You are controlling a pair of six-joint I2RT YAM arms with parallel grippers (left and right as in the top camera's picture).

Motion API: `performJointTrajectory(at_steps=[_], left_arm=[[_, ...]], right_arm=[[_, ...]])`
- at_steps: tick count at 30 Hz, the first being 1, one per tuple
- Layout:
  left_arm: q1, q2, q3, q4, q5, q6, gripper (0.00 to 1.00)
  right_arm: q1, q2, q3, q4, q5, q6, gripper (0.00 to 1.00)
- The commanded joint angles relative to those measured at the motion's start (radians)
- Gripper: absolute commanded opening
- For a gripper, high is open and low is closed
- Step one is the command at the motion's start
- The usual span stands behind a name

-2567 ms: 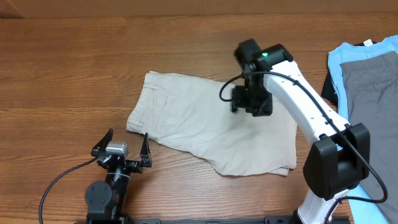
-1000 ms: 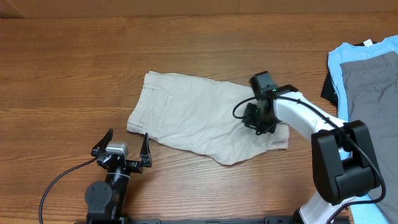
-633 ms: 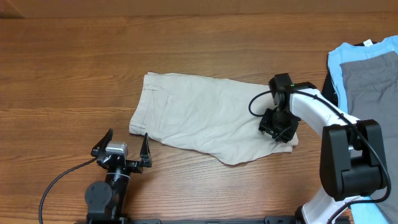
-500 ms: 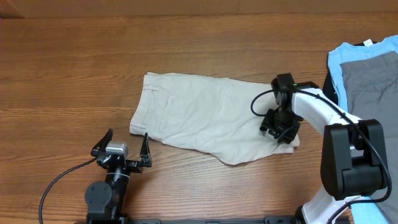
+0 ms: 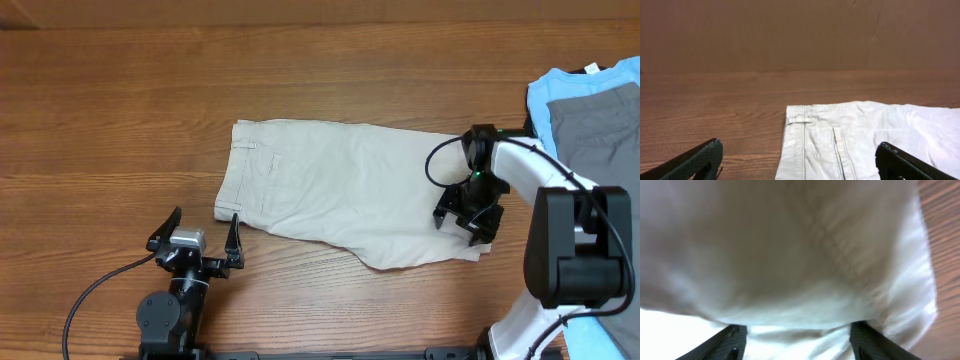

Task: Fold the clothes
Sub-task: 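Release the shorts and move the right gripper to their upper-right corner, then reach the left gripper to the shorts' upper-left corner and grasp it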

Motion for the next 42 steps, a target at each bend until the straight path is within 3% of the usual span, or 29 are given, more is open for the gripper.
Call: performJointTrajectory(at_steps=[1, 7, 8, 10, 11, 21, 36, 42], left_arm=[[-0.006, -0.008, -0.003, -0.002, -0.004, 0.025, 1.00], [-0.006, -0.008, -0.003, -0.001, -0.004, 0.025, 1.00], [-0.006, -0.008, -0.003, -0.002, -0.004, 0.025, 1.00], [-0.006, -0.008, -0.003, -0.002, -0.004, 0.025, 1.00], [-0.006, -0.008, -0.003, -0.002, -0.004, 0.026, 1.00], [-0.006, -0.008, -0.003, -0.002, -0.004, 0.025, 1.00], [-0.006, -0.008, -0.003, -0.002, -0.004, 0.026, 1.00], [-0.006, -0.008, -0.003, 0.014, 0.039, 0.018, 1.00]], right_arm=[[-0.014, 0.020, 0.119, -0.052, -0.010, -0.093, 0.77], [-0.014, 0.001, 0.317, -0.149, -0.011, -0.092, 0.80], [-0.014, -0.005, 0.336, -0.148, -0.011, -0.092, 0.83], [-0.014, -0.014, 0.358, -0.148, -0.010, -0.092, 0.99], [-0.014, -0.016, 0.362, -0.148, -0.010, -0.092, 1.00], [-0.014, -0.015, 0.359, -0.104, -0.010, -0.089, 1.00], [-0.014, -0.015, 0.359, 0.203, -0.010, -0.089, 1.00], [-0.014, -0.015, 0.359, 0.250, -0.010, -0.089, 1.00]])
